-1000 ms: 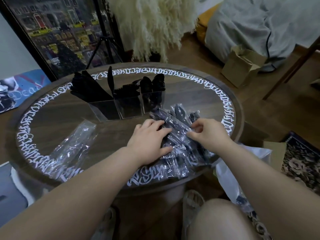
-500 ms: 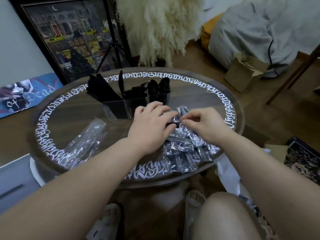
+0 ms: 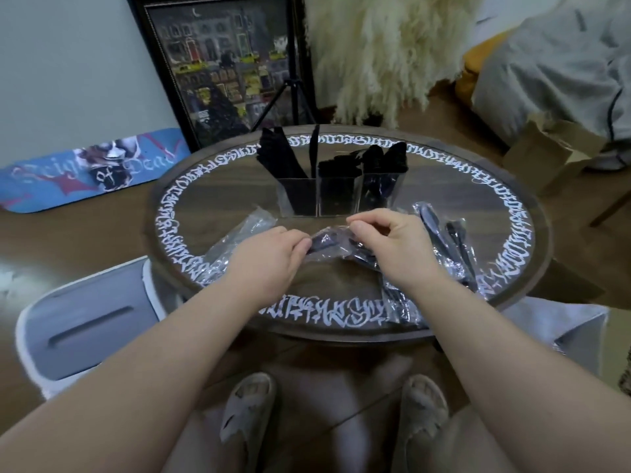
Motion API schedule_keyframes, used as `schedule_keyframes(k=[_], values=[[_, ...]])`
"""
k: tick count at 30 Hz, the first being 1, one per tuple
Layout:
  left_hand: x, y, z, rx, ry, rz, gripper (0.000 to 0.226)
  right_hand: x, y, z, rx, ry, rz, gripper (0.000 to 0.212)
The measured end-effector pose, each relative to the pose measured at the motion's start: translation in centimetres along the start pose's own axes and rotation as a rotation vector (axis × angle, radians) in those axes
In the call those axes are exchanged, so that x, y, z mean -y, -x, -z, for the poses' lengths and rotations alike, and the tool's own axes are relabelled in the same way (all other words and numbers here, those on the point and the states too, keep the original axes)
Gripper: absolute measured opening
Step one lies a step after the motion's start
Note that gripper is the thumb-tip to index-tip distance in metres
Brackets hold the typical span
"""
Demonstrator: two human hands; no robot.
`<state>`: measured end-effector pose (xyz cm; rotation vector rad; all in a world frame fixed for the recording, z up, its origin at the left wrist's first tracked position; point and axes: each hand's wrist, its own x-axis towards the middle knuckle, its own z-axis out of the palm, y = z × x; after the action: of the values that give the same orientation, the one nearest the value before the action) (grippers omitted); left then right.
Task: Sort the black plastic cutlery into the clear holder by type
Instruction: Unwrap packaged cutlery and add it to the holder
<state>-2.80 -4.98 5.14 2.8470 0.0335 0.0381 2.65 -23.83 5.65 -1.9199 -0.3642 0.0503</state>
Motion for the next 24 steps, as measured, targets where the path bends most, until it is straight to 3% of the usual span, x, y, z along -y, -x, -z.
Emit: schedule_keyframes(k=[6, 11, 15, 20, 24], values=[[1.7, 0.5, -0.5, -0.013, 0.033, 0.053, 0.038, -0.9, -0.5, -2.0, 0.113, -0.01, -0.164, 0.016], [2.0, 0.0, -1.1, -0.028, 0.028, 0.06, 0.038, -0.6, -1.4, -3.3, 0.106, 0.128, -0.175, 0.041], [2.5, -0.7, -1.0, -0.05, 0.064, 0.077, 0.039, -0.9, -2.4, -3.8, 0.039, 0.235, -0.13, 0.014], [3.0, -1.2, -1.2, -0.051, 0.096, 0.093, 0.04, -1.3, -2.9, -3.4, -0.003, 0.11, -0.218, 0.015], [3.2, -1.4, -1.1, -0.069, 0.124, 0.119, 0.038, -1.4, -3.2, -2.7, -0.147, 0.384, -0.082, 0.014]])
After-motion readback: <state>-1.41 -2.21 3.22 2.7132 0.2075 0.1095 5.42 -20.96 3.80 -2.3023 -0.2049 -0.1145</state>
